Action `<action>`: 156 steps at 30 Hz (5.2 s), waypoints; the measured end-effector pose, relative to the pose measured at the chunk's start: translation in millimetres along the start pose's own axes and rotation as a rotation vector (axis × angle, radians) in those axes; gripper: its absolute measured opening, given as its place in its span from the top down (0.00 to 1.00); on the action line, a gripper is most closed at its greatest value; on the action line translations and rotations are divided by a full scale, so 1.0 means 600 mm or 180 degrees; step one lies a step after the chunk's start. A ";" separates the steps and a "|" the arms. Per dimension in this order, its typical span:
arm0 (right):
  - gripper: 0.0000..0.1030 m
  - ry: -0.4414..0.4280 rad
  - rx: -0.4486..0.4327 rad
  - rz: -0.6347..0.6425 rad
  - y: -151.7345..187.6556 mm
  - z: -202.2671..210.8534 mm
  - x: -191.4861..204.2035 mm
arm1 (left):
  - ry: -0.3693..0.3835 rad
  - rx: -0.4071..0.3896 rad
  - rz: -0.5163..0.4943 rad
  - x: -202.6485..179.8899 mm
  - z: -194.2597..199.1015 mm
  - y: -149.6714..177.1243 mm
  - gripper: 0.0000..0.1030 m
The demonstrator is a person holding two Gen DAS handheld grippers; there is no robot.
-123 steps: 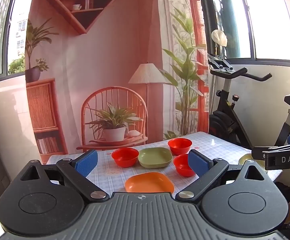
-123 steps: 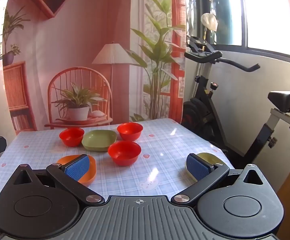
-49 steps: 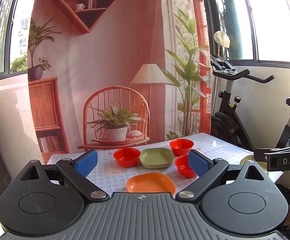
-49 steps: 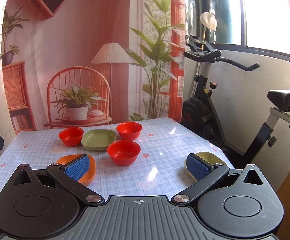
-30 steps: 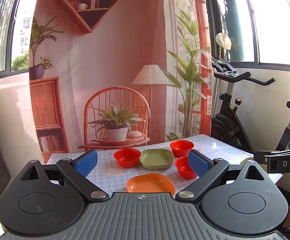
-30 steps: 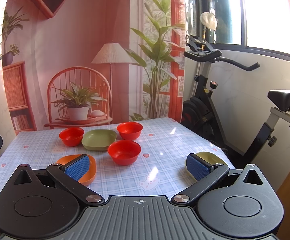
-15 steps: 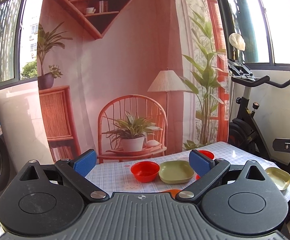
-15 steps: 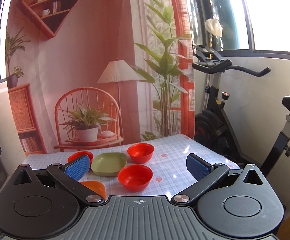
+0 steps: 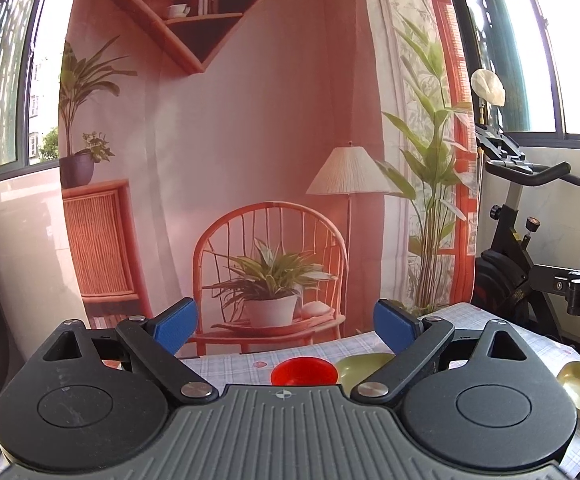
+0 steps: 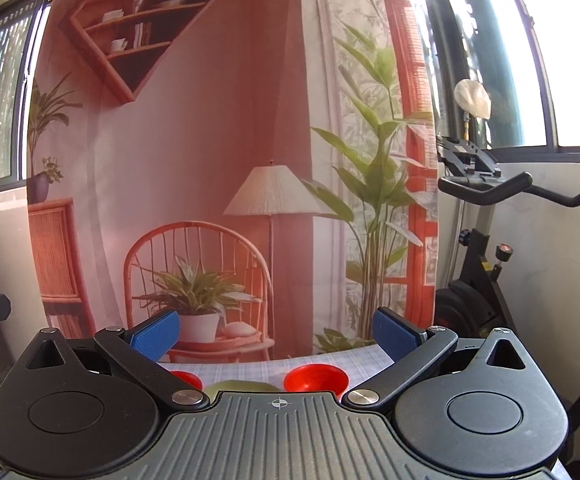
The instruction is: Organize plates and bowls
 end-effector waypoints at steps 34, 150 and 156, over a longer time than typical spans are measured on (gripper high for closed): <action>0.27 0.0104 0.1147 0.0084 0.171 -0.329 -0.079 | 0.0481 0.1709 -0.0031 -0.075 -0.389 0.180 0.36; 0.97 -0.0407 0.2169 -0.0717 0.314 -0.293 0.060 | 0.0648 0.2123 0.1345 0.023 -0.218 0.305 0.87; 0.96 -0.0425 0.2159 -0.0629 0.318 -0.292 0.066 | 0.0613 0.2179 0.1346 0.022 -0.220 0.313 0.87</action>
Point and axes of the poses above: each gripper's, at about its wrist camera, not at the fingertips, and z roughly against the way its jaws point, x to its left, y to its underside, the point moved 2 cm from there along -z, roughly the way its jaws point
